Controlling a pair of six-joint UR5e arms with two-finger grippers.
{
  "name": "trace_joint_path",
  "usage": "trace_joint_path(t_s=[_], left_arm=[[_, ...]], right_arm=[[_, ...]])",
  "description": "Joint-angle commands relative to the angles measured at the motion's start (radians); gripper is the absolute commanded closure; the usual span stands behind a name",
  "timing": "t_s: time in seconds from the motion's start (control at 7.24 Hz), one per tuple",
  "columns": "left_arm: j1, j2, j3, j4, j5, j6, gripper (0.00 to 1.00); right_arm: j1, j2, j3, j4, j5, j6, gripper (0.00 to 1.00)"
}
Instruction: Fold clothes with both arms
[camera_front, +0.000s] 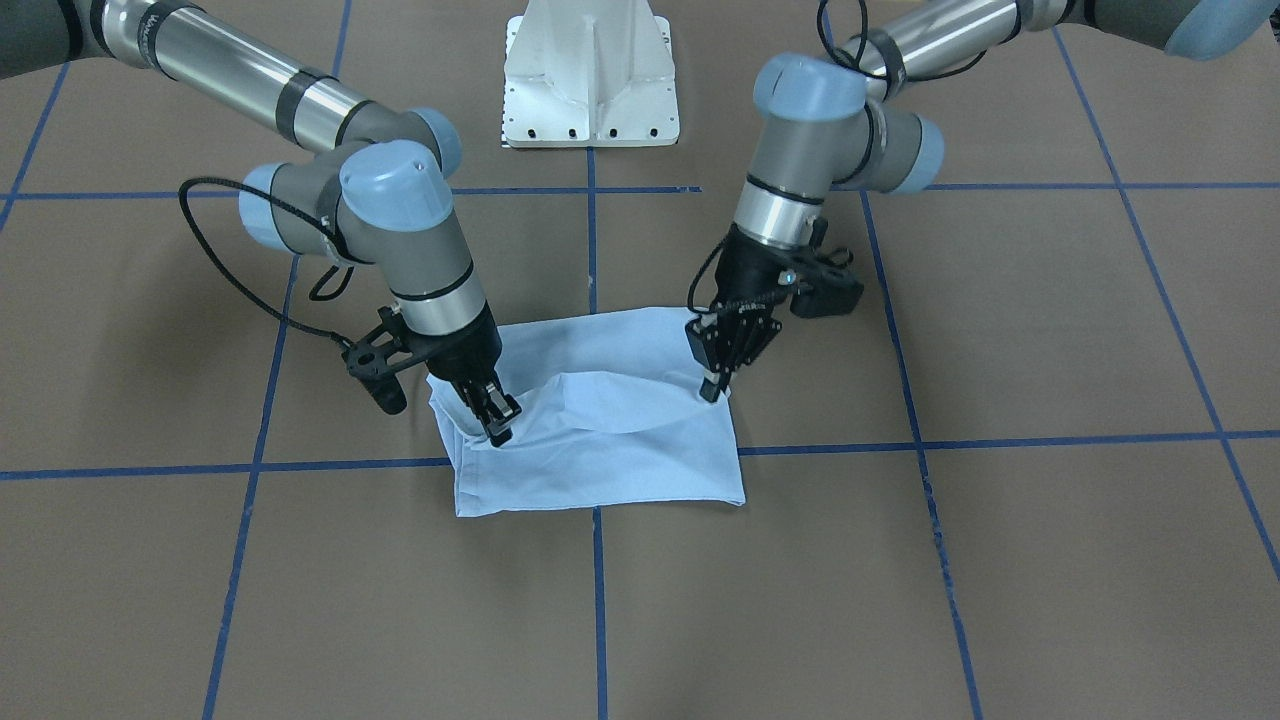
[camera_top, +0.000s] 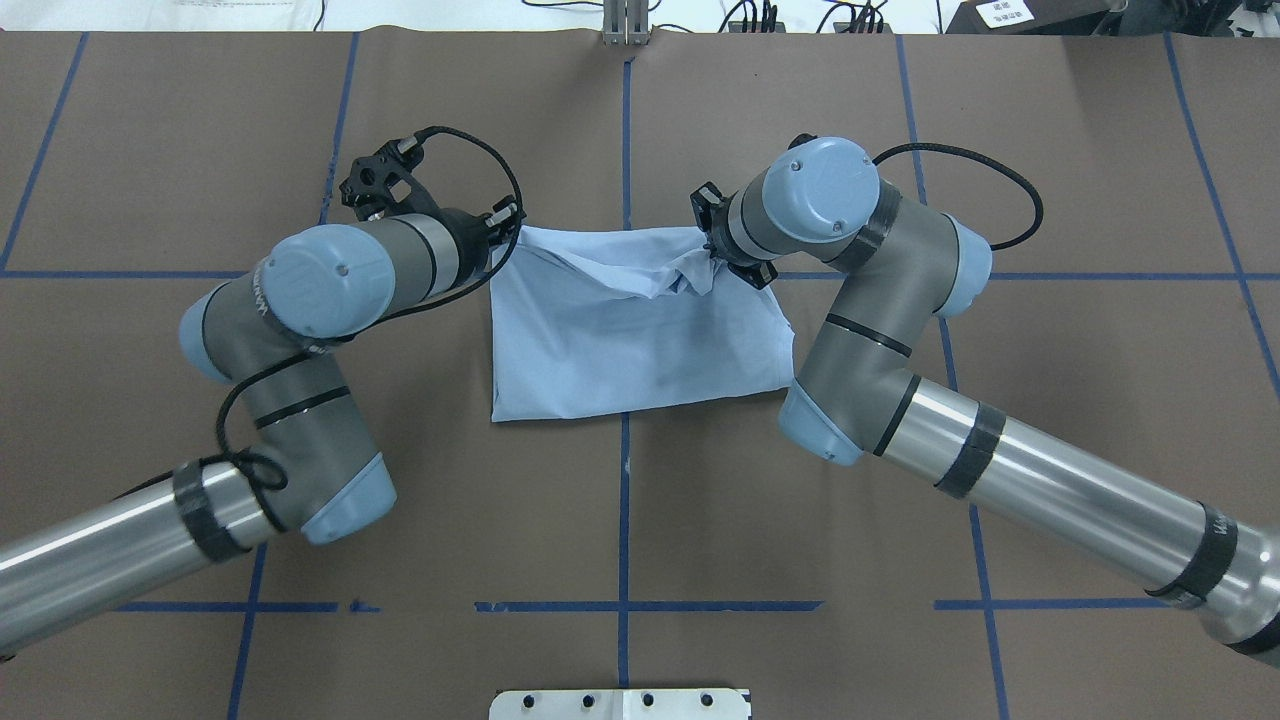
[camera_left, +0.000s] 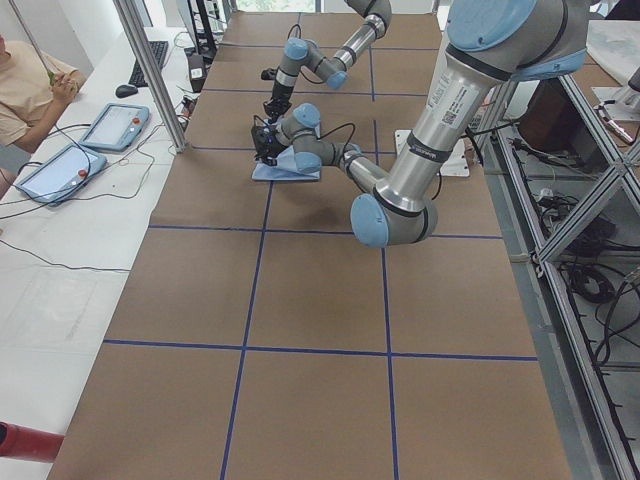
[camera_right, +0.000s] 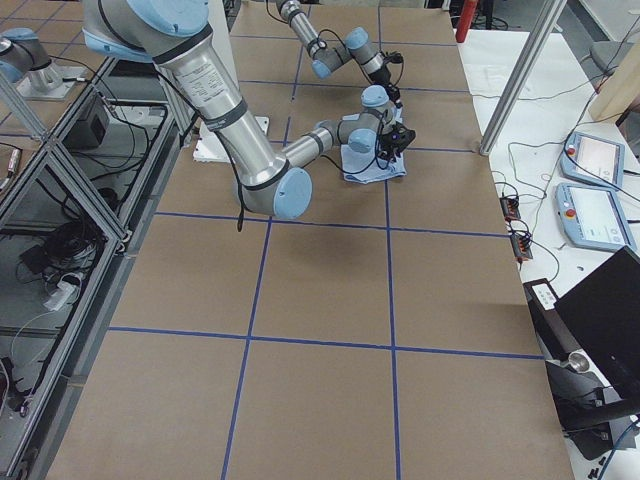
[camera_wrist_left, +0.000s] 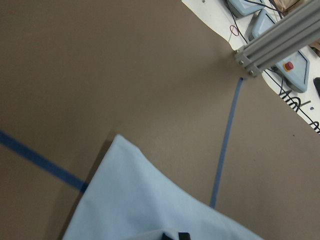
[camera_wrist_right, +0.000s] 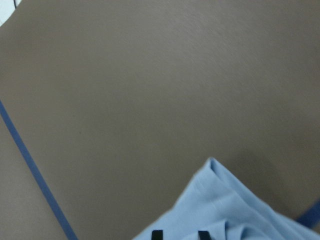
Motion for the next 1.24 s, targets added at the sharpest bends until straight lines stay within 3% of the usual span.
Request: trace_joint_path(t_s=[0.0,0.14,0.41,0.69,0.97,1.1], left_arm=[[-0.08,-0.043,0.141,-0.101,-0.005,0.105,0.0],[-0.08,-0.04,0.097,-0.101,-0.018,0.113,0.0],[-0.094,0.048,-0.039,-0.096,-0.21,0.132,0.0],[-0.156,0.165,-0.144,-0.092,-0.306,0.434,0.0],[-0.338,0.295,-0.185,-0.08,-0.474,0.732,0.0],[-0.465,0.332,-0.199,-0.022,-0.564,0.935,0.0]], right_arm=[[0.167,0.035,-0.088,0.041,0.213,-0.264,0.0],[0.161,0.039,-0.085,0.038,0.214,-0.265,0.0],[0.164,-0.034,-0.012,0.038,0.217,-0.288,0.0],[0.246,-0.172,0.035,0.033,0.226,-0.627,0.0],[0.399,-0.291,0.004,0.027,0.283,-1.033,0.0],[0.491,-0.319,-0.004,-0.033,0.35,-1.18,0.0]])
